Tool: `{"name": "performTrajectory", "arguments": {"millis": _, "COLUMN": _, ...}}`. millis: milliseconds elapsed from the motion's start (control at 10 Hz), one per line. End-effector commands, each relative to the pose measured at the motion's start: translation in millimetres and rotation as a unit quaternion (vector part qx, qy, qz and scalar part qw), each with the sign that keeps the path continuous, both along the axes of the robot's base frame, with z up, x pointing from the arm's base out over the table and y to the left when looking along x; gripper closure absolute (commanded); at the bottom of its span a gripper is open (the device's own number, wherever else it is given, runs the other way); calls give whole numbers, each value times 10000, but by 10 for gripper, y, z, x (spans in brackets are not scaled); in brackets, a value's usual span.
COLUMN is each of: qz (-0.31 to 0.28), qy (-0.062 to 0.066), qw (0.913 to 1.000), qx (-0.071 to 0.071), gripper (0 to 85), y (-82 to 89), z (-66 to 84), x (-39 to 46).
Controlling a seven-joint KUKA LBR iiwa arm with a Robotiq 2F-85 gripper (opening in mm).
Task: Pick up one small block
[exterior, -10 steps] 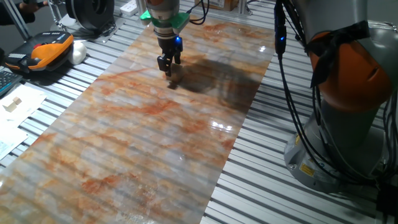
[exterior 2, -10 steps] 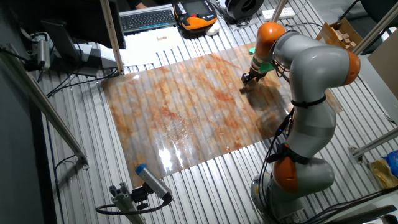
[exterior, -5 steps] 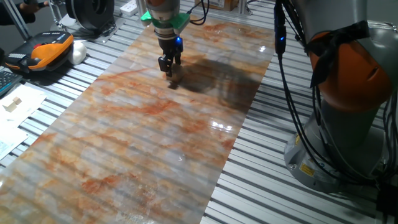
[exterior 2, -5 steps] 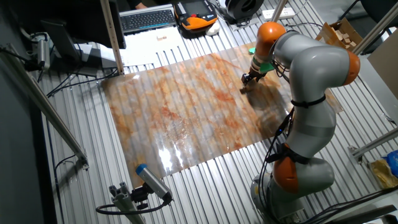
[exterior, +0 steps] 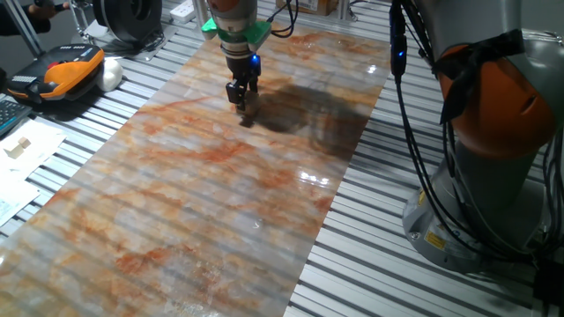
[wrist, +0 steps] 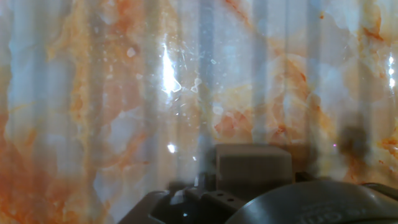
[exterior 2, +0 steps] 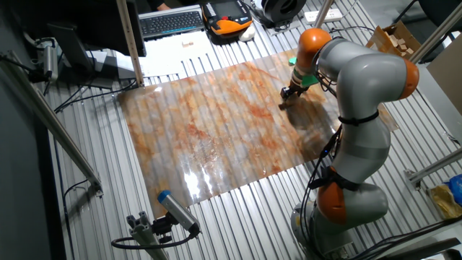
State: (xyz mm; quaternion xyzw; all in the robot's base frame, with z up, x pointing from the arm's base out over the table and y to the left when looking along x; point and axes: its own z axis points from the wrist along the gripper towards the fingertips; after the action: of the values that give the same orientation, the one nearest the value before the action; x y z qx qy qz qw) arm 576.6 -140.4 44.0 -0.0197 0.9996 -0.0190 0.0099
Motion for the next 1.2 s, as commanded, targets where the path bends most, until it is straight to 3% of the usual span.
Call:
{"name": "performTrajectory", "arguments": {"millis": 0, "qz": 11, "qy": 9, "qw": 10000, "qx": 7, "gripper": 340, "y": -2, "z": 1, "x": 0}}
{"name": "performTrajectory", "arguments": {"millis": 400, "qz": 66, "qy": 102, "qw": 9999, "qx": 80, "gripper": 340, "y": 0, "z": -1, "x": 9}}
{"name": "performTrajectory", "arguments": {"millis": 500, "qz": 57, "qy": 148, "qw": 9998, "qx": 78, "gripper": 510, "y": 8, "z": 4, "x": 15}}
{"name": "performTrajectory", "arguments": {"millis": 600, "qz": 119, "qy": 172, "qw": 9997, "qx": 114, "gripper": 510, "y": 8, "z": 10, "x": 15}}
{"name": "performTrajectory", "arguments": {"millis": 800, "qz": 301, "qy": 242, "qw": 9990, "qx": 236, "gripper": 850, "y": -23, "z": 38, "x": 25}}
{"name": "performTrajectory", "arguments": {"millis": 1000, "qz": 364, "qy": 89, "qw": 9993, "qx": 46, "gripper": 850, "y": -25, "z": 112, "x": 0}}
{"name": "performTrajectory", "arguments": {"millis": 1100, "qz": 296, "qy": 41, "qw": 9995, "qx": 66, "gripper": 850, "y": -16, "z": 139, "x": -3}}
